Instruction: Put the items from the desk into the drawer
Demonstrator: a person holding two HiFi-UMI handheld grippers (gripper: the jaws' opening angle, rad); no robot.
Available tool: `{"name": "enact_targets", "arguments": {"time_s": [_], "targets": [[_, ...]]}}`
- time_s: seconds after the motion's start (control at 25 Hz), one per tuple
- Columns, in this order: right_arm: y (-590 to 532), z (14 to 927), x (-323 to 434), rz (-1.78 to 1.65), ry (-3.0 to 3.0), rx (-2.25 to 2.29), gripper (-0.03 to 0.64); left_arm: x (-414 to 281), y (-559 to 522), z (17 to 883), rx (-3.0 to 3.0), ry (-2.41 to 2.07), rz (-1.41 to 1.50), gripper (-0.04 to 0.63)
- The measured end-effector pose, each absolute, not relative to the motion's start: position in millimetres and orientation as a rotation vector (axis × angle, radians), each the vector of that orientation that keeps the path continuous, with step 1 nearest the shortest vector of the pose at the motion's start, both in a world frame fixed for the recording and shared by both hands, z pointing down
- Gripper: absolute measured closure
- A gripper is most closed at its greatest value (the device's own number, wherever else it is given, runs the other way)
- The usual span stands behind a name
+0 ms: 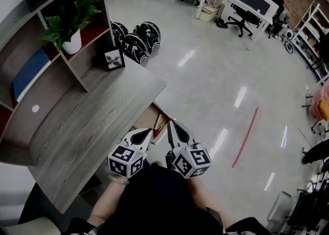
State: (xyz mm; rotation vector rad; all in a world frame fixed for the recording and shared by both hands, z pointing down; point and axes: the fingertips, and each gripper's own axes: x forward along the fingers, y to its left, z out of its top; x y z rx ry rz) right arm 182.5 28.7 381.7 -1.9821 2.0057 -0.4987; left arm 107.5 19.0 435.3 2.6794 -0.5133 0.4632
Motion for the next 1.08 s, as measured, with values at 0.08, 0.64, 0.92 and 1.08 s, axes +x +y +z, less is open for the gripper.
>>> {"name": "enact_targets", "arguments": {"time_s": [0.08, 0.64, 0.92, 1.08], "targets": [[28.5, 383.2, 185.1, -0.493, 2.002, -2.0, 0.627, 106.5, 15.8, 439.1, 2.666, -0.513, 0.463, 0.583], [39.9, 390.2, 201.8, -0.461, 2.003, -2.08, 0.627, 114.0, 20.5, 450.1, 2.636, -0.49, 0.453, 0.583], [38.1, 391.6, 204.6, -0.467, 2.011, -2.066, 0.627, 120.4, 20.3, 451.1, 2.639, -0.478, 0.451, 0.583], [37.4, 393.7, 205.0, -0.475, 2.023, -2.063, 0.627, 121.2, 20.2, 452.4, 2.631, -0.486, 0.452, 0.583]]}}
